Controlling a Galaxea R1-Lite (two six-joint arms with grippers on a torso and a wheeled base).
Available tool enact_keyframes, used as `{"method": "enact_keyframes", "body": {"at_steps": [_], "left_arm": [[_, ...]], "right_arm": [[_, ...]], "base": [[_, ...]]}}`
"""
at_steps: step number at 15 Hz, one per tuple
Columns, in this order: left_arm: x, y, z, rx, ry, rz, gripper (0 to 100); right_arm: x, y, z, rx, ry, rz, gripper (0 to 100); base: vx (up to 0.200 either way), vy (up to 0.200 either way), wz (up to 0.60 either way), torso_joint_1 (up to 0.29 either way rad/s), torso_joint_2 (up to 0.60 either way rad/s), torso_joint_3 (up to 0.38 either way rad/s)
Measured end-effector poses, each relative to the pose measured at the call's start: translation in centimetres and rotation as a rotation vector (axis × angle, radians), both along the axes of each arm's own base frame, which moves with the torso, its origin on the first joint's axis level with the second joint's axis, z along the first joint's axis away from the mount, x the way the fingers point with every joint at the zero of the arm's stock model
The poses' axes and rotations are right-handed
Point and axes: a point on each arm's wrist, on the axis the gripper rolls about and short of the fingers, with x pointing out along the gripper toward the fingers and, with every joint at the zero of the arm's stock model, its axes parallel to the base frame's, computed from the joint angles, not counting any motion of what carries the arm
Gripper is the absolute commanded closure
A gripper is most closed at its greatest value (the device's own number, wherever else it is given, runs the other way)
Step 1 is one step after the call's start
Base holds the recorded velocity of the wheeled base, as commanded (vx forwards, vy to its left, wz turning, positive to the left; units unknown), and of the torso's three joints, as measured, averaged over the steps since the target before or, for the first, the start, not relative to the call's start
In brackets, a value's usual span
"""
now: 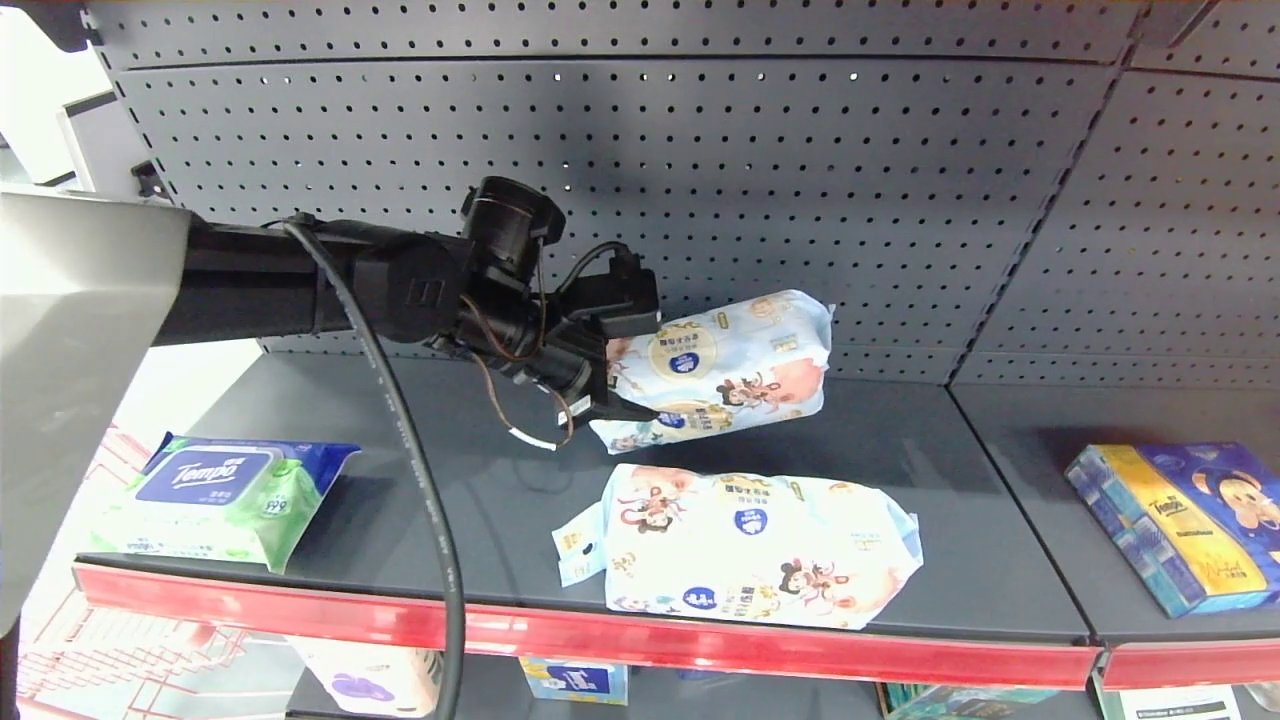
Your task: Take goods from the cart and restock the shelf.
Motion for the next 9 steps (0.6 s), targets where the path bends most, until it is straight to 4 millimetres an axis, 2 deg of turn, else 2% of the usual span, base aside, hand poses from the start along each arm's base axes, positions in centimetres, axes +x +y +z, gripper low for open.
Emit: {"method": "enact_keyframes", "body": {"at_steps": [2, 3, 9], "left_arm": [[0.26, -0.23, 0.0, -0.003, -0.006, -0.002, 100], [0.35, -0.28, -0.07, -0.004, -0.006, -0.002, 0], [0.74, -0.02, -0.42, 0.001, -0.001, 0.007, 0]], "right_arm": [[-0.02, 0.0, -0.01, 0.0, -0.002, 0.0, 0], [-0.02, 0.0, 0.0, 0.0, -0.003, 0.0, 0], [-0.04, 0.0, 0.03, 0.0, -0.005, -0.001, 0]], "base": [[0.0, 0.0, 0.0, 0.0, 0.0, 0.0], [0.0, 0.0, 0.0, 0.0, 0.0, 0.0], [0.0, 0.0, 0.0, 0.0, 0.0, 0.0]]}}
